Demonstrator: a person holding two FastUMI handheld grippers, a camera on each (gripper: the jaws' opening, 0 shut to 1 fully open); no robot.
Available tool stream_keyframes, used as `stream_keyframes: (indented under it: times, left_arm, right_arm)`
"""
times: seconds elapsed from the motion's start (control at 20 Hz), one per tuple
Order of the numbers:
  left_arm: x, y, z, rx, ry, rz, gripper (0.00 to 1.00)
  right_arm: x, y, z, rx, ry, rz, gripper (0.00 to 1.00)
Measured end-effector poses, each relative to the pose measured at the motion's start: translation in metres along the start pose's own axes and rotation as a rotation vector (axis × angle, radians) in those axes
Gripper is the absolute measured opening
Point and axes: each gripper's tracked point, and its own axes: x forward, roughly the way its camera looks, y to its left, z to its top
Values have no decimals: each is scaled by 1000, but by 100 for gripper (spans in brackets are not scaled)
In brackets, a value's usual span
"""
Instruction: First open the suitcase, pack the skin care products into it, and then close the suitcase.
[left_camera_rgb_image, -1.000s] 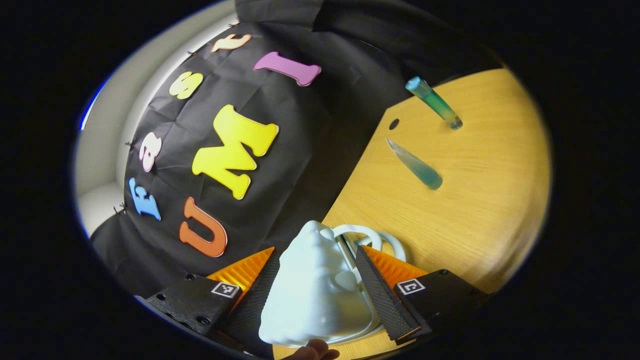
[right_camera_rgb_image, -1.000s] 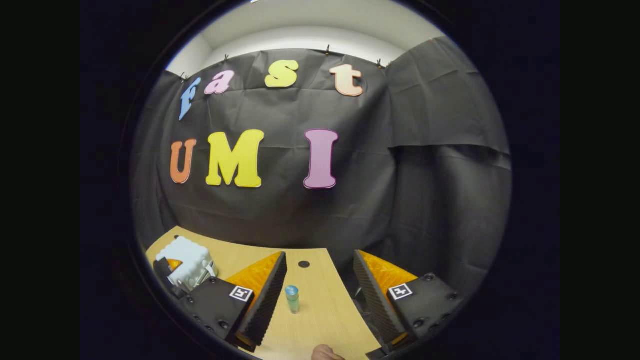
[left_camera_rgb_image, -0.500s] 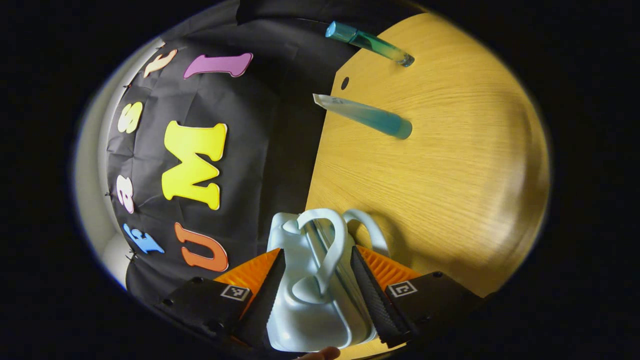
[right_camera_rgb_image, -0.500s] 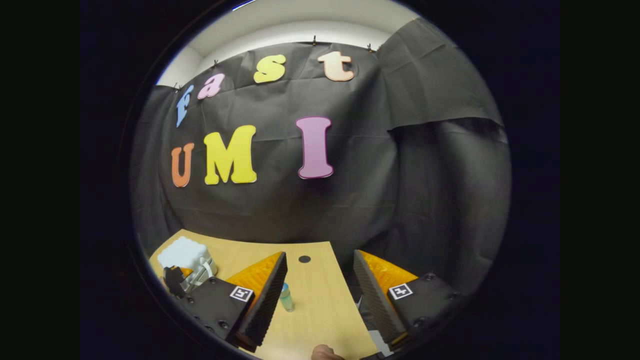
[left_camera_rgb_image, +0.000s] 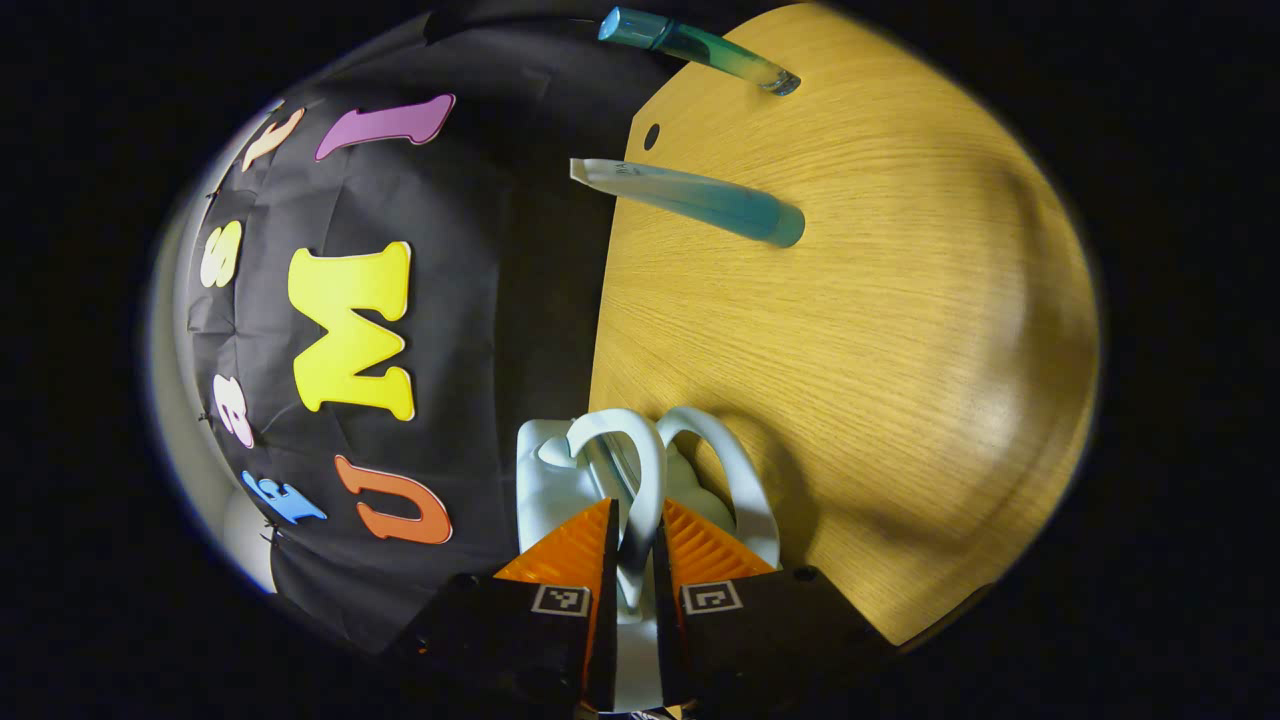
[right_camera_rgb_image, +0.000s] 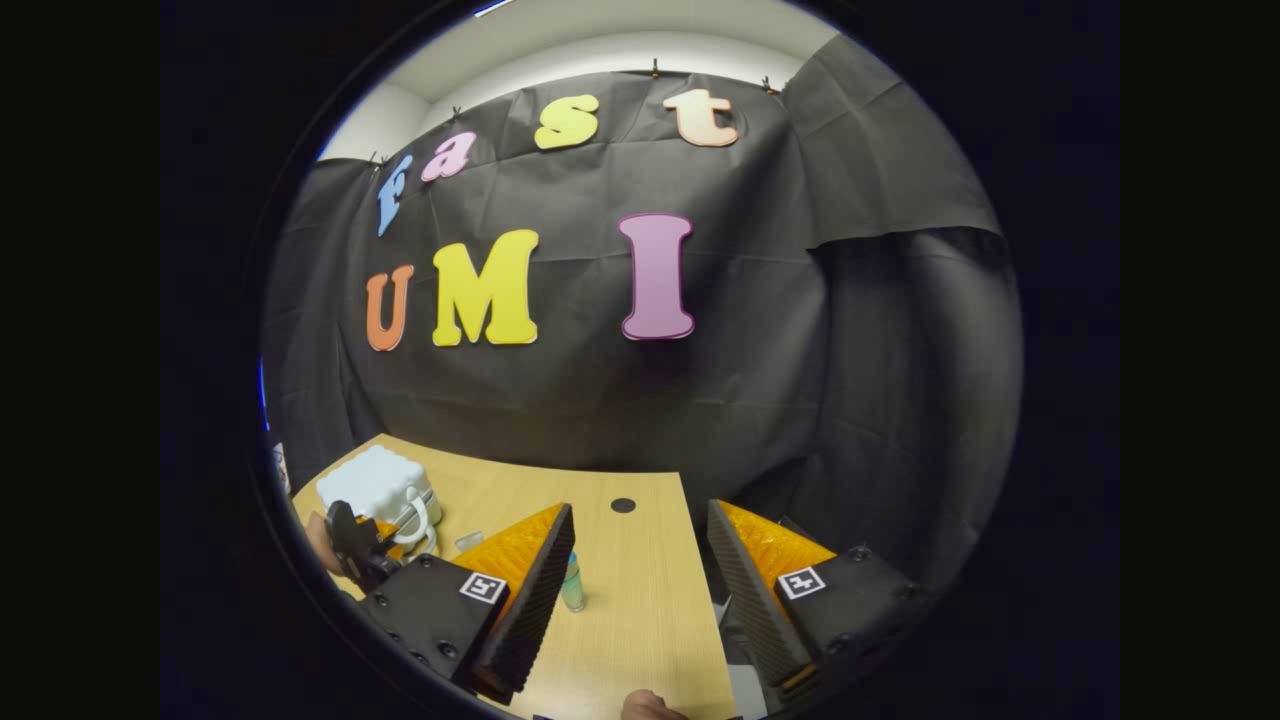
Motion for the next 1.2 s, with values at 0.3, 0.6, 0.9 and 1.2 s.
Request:
stream_keyframes:
  times: [0.3, 0.6, 0.9, 1.2]
  left_arm:
    - [-5, 17, 1, -156, -54, -61, 7]
    - [-26, 77, -12, -444, -160, -90, 4]
    - [-41, 159, -56, -706, -260, -110, 3]
    - [-45, 220, -134, -925, -333, -93, 3]
  right_arm:
    - [-3, 31, 1, -15, 5, -24, 80]
    - [-1, 82, 23, -30, -31, -83, 80]
    - [7, 158, 46, -20, -63, -128, 80]
    - [7, 240, 63, -3, -98, -140, 80]
